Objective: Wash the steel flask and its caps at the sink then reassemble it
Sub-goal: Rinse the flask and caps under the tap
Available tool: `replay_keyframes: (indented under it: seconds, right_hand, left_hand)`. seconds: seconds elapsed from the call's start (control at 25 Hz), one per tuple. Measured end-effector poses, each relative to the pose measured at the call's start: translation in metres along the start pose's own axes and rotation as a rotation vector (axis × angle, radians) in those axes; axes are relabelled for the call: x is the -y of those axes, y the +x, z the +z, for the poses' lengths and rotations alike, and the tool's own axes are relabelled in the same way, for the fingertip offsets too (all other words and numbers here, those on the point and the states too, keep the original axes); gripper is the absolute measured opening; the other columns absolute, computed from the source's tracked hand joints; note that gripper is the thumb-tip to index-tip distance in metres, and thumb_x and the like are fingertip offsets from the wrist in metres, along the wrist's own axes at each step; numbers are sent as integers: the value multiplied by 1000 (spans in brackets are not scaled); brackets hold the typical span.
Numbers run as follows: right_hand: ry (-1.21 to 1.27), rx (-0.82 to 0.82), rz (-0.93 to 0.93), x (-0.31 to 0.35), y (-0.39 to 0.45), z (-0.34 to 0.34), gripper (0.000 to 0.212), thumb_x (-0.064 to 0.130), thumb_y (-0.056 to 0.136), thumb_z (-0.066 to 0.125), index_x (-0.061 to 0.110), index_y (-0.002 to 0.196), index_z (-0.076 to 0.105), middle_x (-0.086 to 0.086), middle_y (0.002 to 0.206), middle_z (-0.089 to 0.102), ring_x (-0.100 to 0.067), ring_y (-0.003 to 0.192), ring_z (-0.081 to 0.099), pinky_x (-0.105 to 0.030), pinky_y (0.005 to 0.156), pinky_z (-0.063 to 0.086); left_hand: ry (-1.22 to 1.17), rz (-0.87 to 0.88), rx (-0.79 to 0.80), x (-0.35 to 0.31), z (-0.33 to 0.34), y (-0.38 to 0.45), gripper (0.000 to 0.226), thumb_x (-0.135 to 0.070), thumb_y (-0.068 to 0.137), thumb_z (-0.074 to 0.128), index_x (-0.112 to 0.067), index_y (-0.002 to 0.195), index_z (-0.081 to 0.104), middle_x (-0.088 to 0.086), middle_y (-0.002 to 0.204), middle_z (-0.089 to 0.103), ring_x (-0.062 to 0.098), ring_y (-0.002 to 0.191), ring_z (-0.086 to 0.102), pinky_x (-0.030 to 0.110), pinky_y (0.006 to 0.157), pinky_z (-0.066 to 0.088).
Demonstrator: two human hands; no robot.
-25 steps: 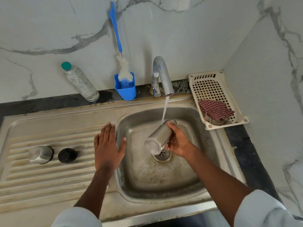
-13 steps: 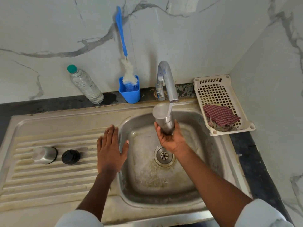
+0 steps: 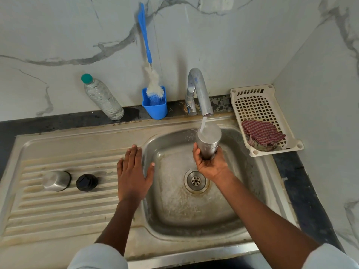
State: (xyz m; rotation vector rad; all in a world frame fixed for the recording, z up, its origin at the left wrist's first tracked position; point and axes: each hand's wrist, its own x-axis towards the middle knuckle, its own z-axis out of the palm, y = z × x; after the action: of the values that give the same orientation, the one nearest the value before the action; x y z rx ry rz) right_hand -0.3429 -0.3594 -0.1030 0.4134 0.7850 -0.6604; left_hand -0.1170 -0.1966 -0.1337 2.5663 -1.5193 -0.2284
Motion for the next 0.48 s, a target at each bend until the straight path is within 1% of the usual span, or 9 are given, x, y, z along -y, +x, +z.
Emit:
replay_keyframes:
  seconds: [0.08,0.16,0.24,0.32,0.36,0.4,0.44,0.48]
  right_hand:
    - [-36,-15,-24,0,-1,0,65,53,95,64,-7,122,64,-27,105,74,-36,84,77,-37,60,65]
    - [-168,-33,-55,-2,1,1,72,57,93,66,-3,131,60,-29,117,71,-38,95,75,-42,69,66]
    - [-442,-58,-89,-7,-4,-2,68,57,91,70,4,131,59,-26,121,70,-37,102,73,-48,79,65]
    - [-775,-85,-151,-9,-15,-9,61,52,89,75,13,133,57,-19,123,70,-34,109,71,-50,84,63]
    - [-975,-96,-195,-10,-21,-13,61,49,88,77,19,136,55,-14,124,70,-31,109,71,-49,83,62]
    - [-1172,-107,-241,-9,-26,-17,60,48,87,79,25,136,54,-8,123,71,-27,108,71,-44,81,62]
    - [-1323,-119,-284,-8,-31,-23,56,45,86,80,30,133,55,-2,121,71,-21,104,72,-36,78,60]
    - [-1423,-127,-312,-6,-33,-29,52,43,85,82,34,130,56,2,118,72,-15,100,72,-29,75,58]
  left_hand:
    - [-4,0,5,-1,-1,1,79,-65,105,28,-16,167,22,4,175,18,23,162,14,48,131,14]
    - [-4,-4,12,-2,-2,0,78,-65,106,29,-17,167,21,3,175,17,23,162,13,48,131,14]
    - [1,-8,19,-2,-1,0,76,-63,107,32,-17,167,20,3,176,15,22,162,12,49,131,14]
    - [-3,-10,18,-2,-2,0,76,-62,107,35,-18,167,20,2,176,15,22,162,11,49,131,15]
    - [-5,-12,14,-1,-2,0,75,-61,107,35,-18,167,21,2,176,15,21,162,12,49,131,15]
    - [-4,-12,11,-2,-2,1,75,-61,107,34,-18,167,21,2,175,16,21,162,12,48,131,15]
    - [0,-12,10,-2,-1,1,75,-62,107,33,-18,167,22,2,175,17,21,162,13,48,131,15]
    - [5,-11,9,-2,-1,0,75,-63,107,31,-18,166,23,2,175,17,21,162,14,48,131,15]
